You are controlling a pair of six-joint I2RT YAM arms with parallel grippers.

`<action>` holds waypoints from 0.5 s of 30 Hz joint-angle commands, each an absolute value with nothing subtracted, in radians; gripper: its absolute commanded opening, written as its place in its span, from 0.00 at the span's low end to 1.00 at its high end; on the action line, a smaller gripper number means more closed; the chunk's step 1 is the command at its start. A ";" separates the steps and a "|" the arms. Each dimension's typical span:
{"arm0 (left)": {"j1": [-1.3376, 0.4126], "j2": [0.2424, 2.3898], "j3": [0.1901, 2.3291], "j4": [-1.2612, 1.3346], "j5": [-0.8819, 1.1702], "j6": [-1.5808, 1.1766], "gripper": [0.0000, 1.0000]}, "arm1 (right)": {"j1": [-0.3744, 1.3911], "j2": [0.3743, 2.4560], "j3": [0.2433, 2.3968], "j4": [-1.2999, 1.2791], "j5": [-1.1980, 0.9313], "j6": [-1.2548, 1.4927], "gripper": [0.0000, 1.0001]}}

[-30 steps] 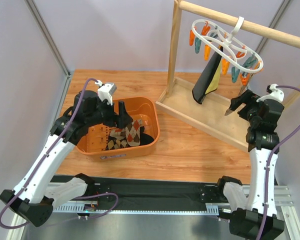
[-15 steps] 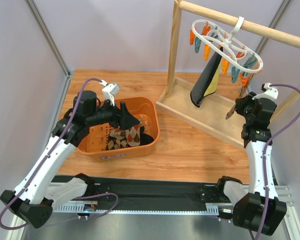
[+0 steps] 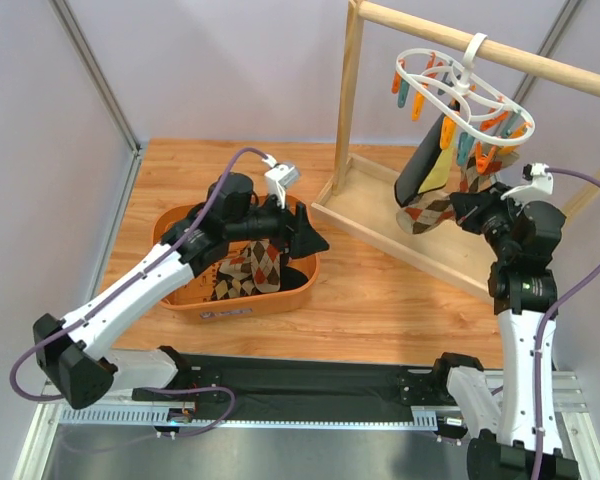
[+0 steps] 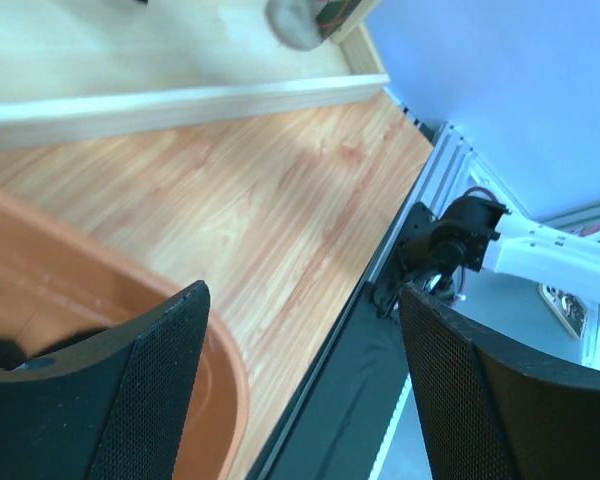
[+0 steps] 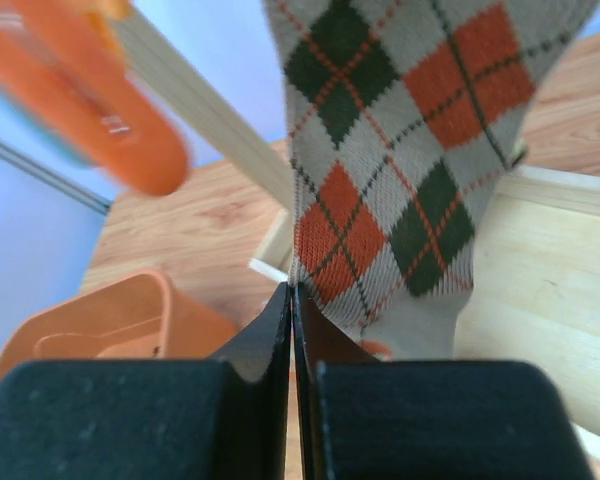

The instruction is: Remove the socks clipped to the hanger

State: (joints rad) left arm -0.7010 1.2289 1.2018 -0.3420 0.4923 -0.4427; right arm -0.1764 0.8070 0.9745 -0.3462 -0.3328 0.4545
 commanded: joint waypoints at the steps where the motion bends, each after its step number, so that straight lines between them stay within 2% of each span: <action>1: -0.736 1.282 1.272 -0.144 0.523 -0.445 0.84 | -0.172 0.770 1.038 -0.410 -0.435 0.540 0.00; 11: -0.785 1.526 1.420 -0.005 0.686 -0.446 0.86 | -0.170 0.686 1.058 -0.327 -0.623 0.707 0.00; 15: -0.801 1.572 1.430 0.147 0.747 -0.485 0.90 | -0.170 0.675 1.051 -0.281 -0.663 0.779 0.00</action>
